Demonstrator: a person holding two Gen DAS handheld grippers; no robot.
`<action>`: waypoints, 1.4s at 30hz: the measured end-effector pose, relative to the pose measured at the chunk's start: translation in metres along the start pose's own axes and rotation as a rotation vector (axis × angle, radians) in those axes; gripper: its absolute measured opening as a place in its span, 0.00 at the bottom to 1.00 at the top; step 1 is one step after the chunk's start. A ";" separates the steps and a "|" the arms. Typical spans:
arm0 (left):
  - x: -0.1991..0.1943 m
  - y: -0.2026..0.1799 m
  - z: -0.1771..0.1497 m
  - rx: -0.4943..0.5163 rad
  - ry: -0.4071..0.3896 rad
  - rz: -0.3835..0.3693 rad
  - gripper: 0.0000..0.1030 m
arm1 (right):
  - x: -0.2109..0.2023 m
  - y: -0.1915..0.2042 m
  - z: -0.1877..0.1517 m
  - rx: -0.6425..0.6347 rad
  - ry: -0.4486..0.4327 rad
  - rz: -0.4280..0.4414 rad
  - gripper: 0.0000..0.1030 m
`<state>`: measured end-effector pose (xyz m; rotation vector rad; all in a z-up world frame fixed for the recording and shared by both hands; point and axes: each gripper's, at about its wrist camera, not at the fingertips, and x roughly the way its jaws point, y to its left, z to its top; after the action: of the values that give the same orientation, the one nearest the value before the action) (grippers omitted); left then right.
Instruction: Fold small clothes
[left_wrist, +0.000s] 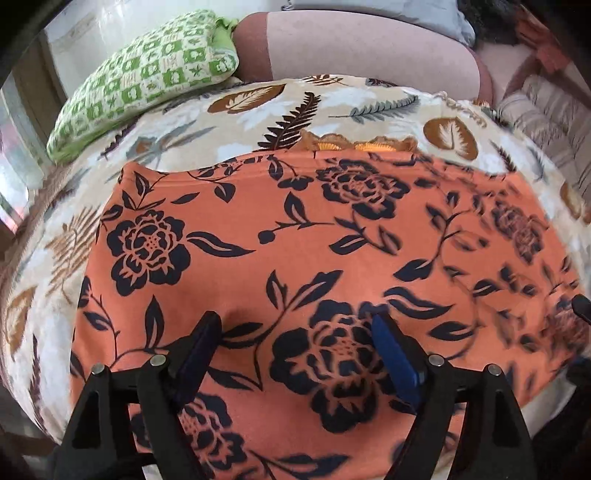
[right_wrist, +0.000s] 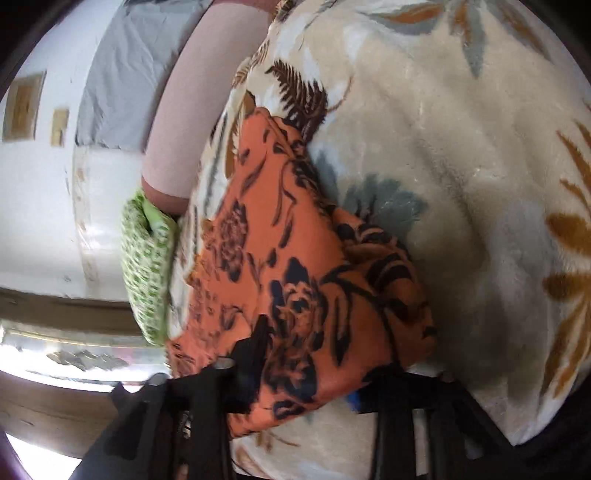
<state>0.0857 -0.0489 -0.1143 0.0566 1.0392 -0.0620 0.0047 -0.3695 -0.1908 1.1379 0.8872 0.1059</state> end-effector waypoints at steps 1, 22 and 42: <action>-0.005 0.000 0.002 -0.012 -0.014 -0.013 0.82 | -0.003 0.006 0.000 -0.030 -0.021 -0.017 0.69; 0.019 -0.006 0.000 0.052 -0.006 0.043 0.89 | -0.006 -0.015 -0.001 0.006 -0.035 -0.076 0.18; 0.037 -0.006 0.005 0.062 0.020 0.025 0.95 | 0.012 0.016 0.006 -0.105 -0.046 -0.109 0.60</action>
<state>0.1078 -0.0563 -0.1440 0.1270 1.0567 -0.0708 0.0220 -0.3607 -0.1832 0.9889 0.8914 0.0362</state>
